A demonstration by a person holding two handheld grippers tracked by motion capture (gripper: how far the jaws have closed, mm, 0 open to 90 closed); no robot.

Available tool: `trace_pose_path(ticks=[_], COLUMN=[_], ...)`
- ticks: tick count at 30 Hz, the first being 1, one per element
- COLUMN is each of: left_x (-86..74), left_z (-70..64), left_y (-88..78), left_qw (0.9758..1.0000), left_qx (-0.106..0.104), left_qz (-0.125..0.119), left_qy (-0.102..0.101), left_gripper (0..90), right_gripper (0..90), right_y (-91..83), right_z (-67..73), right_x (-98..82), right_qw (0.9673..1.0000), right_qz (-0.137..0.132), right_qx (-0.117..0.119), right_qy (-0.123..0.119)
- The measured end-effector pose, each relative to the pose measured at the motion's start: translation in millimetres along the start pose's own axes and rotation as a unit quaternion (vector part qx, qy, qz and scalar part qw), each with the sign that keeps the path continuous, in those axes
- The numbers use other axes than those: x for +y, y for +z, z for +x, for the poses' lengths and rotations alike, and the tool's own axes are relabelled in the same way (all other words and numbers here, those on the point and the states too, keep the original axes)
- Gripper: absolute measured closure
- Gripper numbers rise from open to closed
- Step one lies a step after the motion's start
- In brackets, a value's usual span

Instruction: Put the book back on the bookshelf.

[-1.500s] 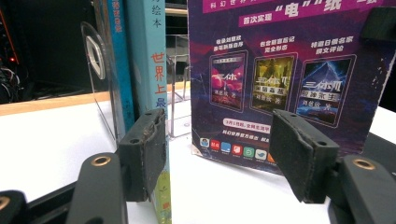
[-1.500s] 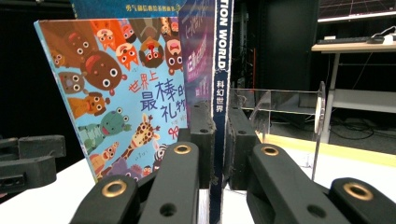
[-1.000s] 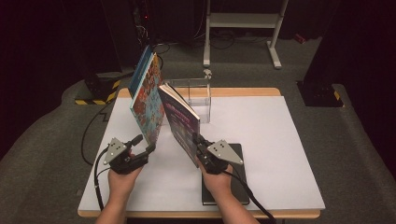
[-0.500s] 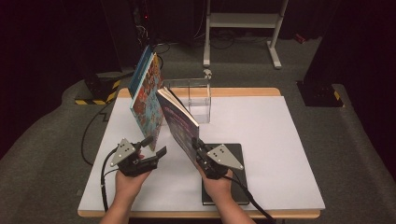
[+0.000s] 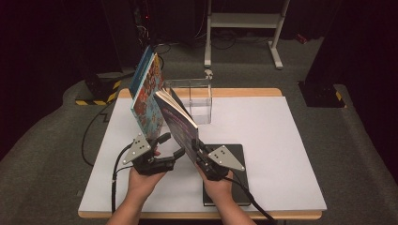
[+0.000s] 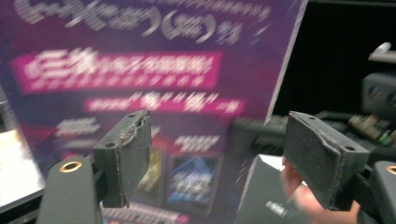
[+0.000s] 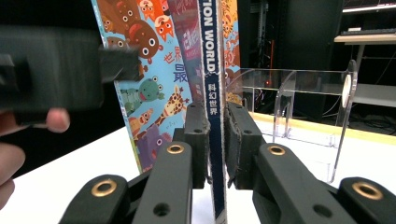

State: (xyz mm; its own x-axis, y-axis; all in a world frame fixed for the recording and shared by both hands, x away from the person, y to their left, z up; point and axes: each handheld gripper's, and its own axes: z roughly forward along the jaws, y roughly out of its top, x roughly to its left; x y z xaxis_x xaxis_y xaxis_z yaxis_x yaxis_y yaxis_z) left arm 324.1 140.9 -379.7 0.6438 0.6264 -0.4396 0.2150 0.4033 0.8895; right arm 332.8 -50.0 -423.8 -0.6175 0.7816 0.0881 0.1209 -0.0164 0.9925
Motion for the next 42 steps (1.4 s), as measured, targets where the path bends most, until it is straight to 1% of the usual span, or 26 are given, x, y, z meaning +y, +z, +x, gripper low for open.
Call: trace_pose_path(ticks=[2, 4, 6, 8, 10, 12, 15, 17, 18, 19, 20, 21, 22, 23, 24, 27, 30, 33, 34, 36, 38, 40, 42], left_x=[2.1, 4.2, 5.7, 6.6, 7.3, 7.2, 6.8, 6.8, 6.8, 7.1, 7.1, 7.4, 8.1, 9.0, 9.2, 8.9, 7.2, 5.8, 4.6, 2.8, 2.7, 2.7, 1.1], left_z=[-4.7, -7.8, -8.6, -8.7, -8.1, -9.0, -8.8, -8.9, -9.3, -9.0, -9.7, -10.1, -9.9, -10.4, -10.8, -10.3, -10.7, -9.4, -7.8, -6.6, -5.6, -5.0, -4.7], left_y=[5.0, 10.2, 14.3, 18.1, 20.2, 21.6, 23.3, 24.5, 25.7, 26.1, 27.1, 27.7, 27.8, 27.9, 28.0, 28.2, 27.1, 26.7, 26.7, 27.3, 26.7, 25.6, 24.7], left_qw=[1.0, 1.0, 1.0, 1.0, 1.0, 1.0, 1.0, 1.0, 1.0, 0.9999, 0.9999, 0.9998, 0.9997, 0.9997, 0.9997, 0.9994, 0.9989, 0.999, 0.9988, 0.9988, 0.9986, 0.9988, 0.9986], left_qx=[-0.005, -0.005, -0.006, -0.006, -0.005, -0.003, 0.003, 0.005, 0.008, 0.008, 0.01, 0.011, 0.011, 0.012, 0.013, 0.02, 0.028, 0.029, 0.034, 0.038, 0.044, 0.043, 0.045], left_qz=[0.0, -0.001, 0.001, 0.0, 0.005, 0.003, 0.002, 0.002, 0.0, 0.004, 0.004, 0.007, 0.009, 0.008, 0.006, 0.01, 0.01, 0.009, 0.011, 0.011, 0.012, 0.009, 0.008], left_qy=[0.004, 0.006, 0.007, -0.001, 0.006, 0.005, 0.008, 0.007, 0.005, 0.01, 0.012, 0.015, 0.019, 0.018, 0.017, 0.026, 0.036, 0.032, 0.035, 0.03, 0.028, 0.021, 0.026], left_gripper=[22.1, 22.1, 22.1, 22.2, 22.2, 22.2, 22.2, 22.3, 22.2, 22.3, 22.2, 22.3, 22.3, 22.3, 22.3, 22.4, 21.7, 21.6, 21.7, 21.7, 21.8, 22.7, 22.8], right_gripper=[79.1, 78.9, 78.6, 78.4, 77.7, 73.1, 68.8, 64.1, 63.5, 63.4, 63.8, 64.9, 69.0, 73.1, 74.6, 76.0, 76.0, 75.3, 75.1, 74.8, 74.7, 74.7, 74.6], right_y=[0.1, 0.0, -0.1, -0.2, -0.3, -1.0, -3.4, -2.1, -1.0, 1.2, 3.1, 4.4, 4.9, 4.6, 4.6, 3.7, 3.3, 3.7, 4.1, 4.7, 5.2, 6.3, 7.5], right_z=[0.2, 0.9, 1.1, 1.0, 1.0, 0.5, -1.5, -3.0, -3.4, -4.2, -5.8, -7.2, -9.0, -10.2, -11.0, -9.6, -6.2, -4.8, -4.9, -3.9, -2.3, 0.7, 4.9], right_x=[-0.2, -0.5, -0.5, -0.5, -0.3, 0.0, -2.2, -4.7, -5.7, -7.6, -9.1, -10.2, -10.8, -10.9, -10.7, -9.7, -8.9, -9.9, -10.0, -9.4, -9.3, -8.9, -8.9], right_qw=[1.0, 1.0, 1.0, 1.0, 0.9999, 0.9998, 0.9989, 0.9976, 0.997, 0.9958, 0.9948, 0.9937, 0.9931, 0.9933, 0.9935, 0.9939, 0.9937, 0.9938, 0.9936, 0.9931, 0.9929, 0.9929, 0.9927], right_qz=[0.0, 0.001, 0.002, 0.002, 0.003, 0.007, 0.025, 0.048, 0.059, 0.075, 0.087, 0.096, 0.101, 0.1, 0.099, 0.099, 0.101, 0.098, 0.098, 0.099, 0.1, 0.099, 0.099], right_qx=[0.003, 0.005, 0.007, 0.008, 0.01, 0.018, 0.038, 0.048, 0.05, 0.052, 0.054, 0.055, 0.057, 0.056, 0.053, 0.047, 0.048, 0.052, 0.056, 0.061, 0.064, 0.066, 0.068], right_qy=[0.0, -0.001, -0.002, -0.001, -0.001, 0.002, 0.007, 0.009, 0.01, 0.009, 0.007, 0.013, 0.018, 0.019, 0.016, 0.004, 0.001, 0.004, 0.007, 0.009, 0.006, -0.001, -0.007])
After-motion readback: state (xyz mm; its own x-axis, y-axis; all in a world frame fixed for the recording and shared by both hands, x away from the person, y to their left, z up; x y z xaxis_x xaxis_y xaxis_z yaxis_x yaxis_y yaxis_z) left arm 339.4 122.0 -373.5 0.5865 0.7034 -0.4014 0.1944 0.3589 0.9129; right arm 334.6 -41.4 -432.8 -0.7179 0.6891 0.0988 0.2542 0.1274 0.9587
